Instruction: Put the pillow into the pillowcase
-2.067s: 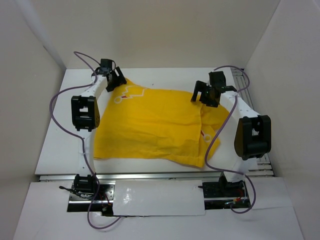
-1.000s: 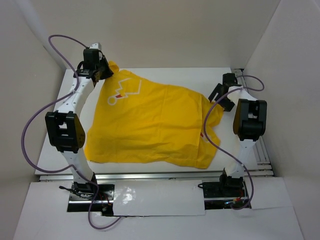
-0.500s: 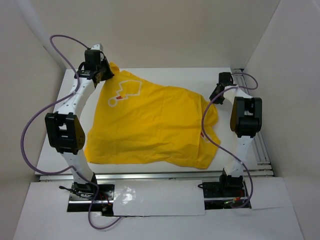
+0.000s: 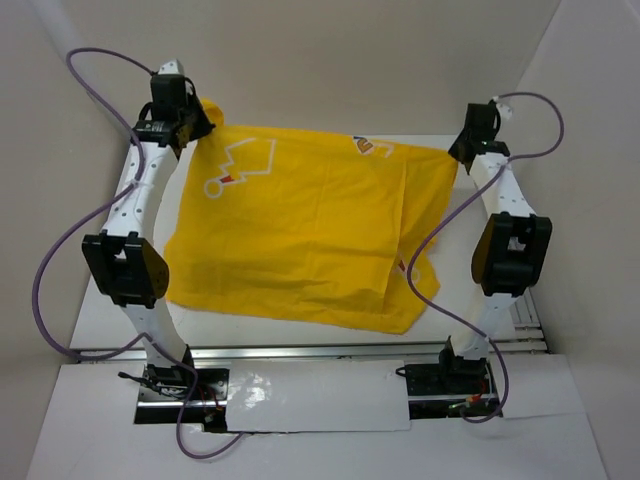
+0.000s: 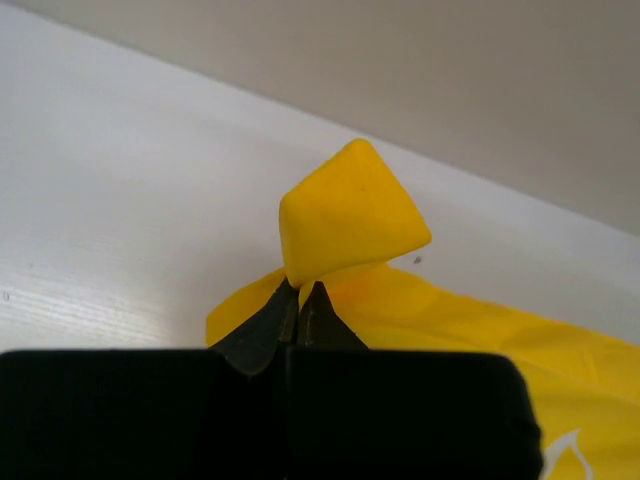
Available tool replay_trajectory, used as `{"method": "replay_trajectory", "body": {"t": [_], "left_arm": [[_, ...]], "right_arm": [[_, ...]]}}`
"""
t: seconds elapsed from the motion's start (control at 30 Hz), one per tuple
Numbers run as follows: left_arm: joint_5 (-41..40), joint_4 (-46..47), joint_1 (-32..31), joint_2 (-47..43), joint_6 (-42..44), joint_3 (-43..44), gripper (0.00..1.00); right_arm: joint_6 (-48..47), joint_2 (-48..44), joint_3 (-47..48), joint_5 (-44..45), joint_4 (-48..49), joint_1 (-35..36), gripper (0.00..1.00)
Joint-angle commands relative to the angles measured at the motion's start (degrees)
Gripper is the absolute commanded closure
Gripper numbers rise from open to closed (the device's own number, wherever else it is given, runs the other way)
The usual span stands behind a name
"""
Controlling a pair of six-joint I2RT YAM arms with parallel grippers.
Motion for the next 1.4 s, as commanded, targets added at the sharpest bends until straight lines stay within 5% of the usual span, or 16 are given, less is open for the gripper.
{"method": "replay_trajectory", "body": {"t": [0.0,0.2,0.33,0.43,0.57,0.7,0.8,0.83,0.87,1.03,1.1,1.2,1.3,1.33,1.37], "left_arm": [[-6.0,3.7,2.4,-2.1,-1.0,9.7,1.0],[-6.9,6.5,3.1,-10.2,0.7,11.3,1.0],[-10.6,9.3,4.3,-19.2,-0.6,3.2,1.0],[-10.1,12.4,4.4,-29.1,-2.2,-12.8,0.98],[-3.9,15.6,4.4,-39.5,-7.5,-34.9,0.98],[-3.1,11.0,4.4,-46.5,-14.0,-49.6,0.89],[-0.4,9.8,4.4,-48.8,-12.9,-55.0,0.57],[-0.4,8.1,4.4,-48.8,-12.9,-53.3,0.37],[-0.4,4.1,4.4,-48.8,-12.3,-52.1,0.35],[3.3,2.0,4.4,-48.8,-11.7,-53.0,0.32],[5.2,2.0,4.4,-48.8,-11.7,-53.7,0.42],[8.3,0.5,3.7,-49.4,-11.2,-52.8,0.73],[8.3,0.5,3.1,-51.3,-10.6,-52.8,0.71],[7.6,-1.0,3.1,-52.0,-11.5,-53.3,0.56],[6.8,-1.9,3.1,-52.0,-12.1,-53.3,0.53]], "right_arm": [[-2.7,-5.8,8.3,5.0,2.1,-2.9,1.0],[-3.3,-7.8,21.2,1.9,1.0,-8.3,1.0],[-2.7,-10.5,24.3,-3.6,0.9,-13.3,1.0],[-2.7,-16.7,15.4,-9.4,5.0,-15.5,1.0],[-0.6,-28.0,-7.9,-16.1,13.5,-15.5,1.0],[3.0,-35.2,-27.3,-18.9,12.9,-16.5,1.0],[3.0,-38.1,-32.9,-21.2,13.6,-16.5,1.0],[3.0,-38.1,-32.3,-21.2,11.1,-16.5,1.0],[2.4,-38.1,-31.2,-21.2,10.2,-16.5,1.0],[2.4,-40.3,-32.3,-21.2,10.1,-16.5,1.0],[2.4,-40.3,-31.7,-22.3,9.0,-16.5,1.0],[2.4,-40.3,-30.4,-22.3,8.2,-16.5,1.0],[2.4,-40.3,-28.7,-22.9,5.2,-16.5,1.0],[1.8,-39.6,-27.9,-22.9,3.1,-16.5,0.96],[1.8,-39.6,-27.9,-21.5,0.2,-16.5,0.76]]}}
